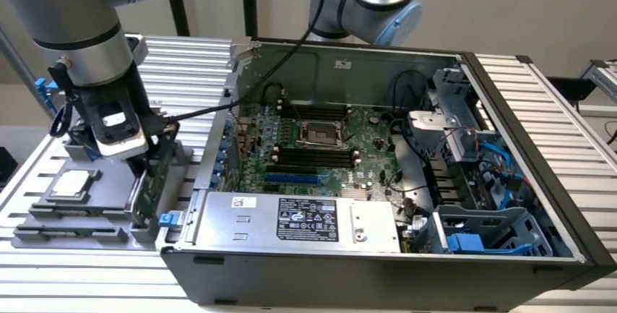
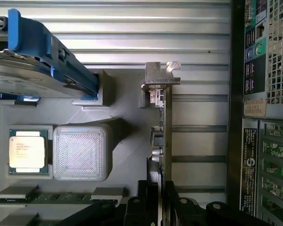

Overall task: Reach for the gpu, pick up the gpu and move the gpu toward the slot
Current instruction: 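Pick up the gpu and move the gpu toward the slot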

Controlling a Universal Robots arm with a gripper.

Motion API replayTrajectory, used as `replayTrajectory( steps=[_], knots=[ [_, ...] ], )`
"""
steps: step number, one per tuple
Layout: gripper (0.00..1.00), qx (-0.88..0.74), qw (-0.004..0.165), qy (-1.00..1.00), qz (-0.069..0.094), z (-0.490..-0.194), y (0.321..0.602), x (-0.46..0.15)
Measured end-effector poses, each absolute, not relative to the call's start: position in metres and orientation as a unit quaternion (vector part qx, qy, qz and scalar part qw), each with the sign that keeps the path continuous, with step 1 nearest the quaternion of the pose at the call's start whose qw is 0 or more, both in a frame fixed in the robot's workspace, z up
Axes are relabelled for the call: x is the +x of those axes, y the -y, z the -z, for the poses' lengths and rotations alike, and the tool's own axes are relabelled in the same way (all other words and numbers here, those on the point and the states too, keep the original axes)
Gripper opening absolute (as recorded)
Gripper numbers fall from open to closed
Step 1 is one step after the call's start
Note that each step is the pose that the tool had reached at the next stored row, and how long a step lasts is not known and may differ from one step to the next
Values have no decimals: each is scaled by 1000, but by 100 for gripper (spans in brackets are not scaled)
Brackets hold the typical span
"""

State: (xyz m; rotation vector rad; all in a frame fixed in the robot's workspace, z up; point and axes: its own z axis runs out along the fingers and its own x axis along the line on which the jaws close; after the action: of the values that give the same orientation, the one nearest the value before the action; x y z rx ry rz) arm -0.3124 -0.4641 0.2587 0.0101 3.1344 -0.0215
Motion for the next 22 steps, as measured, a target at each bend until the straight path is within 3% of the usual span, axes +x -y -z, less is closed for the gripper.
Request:
replayTrajectory(
  steps=[22],
  knots=[
    [26,3,2,-1000,7,-353,465,-309]
  ],
)
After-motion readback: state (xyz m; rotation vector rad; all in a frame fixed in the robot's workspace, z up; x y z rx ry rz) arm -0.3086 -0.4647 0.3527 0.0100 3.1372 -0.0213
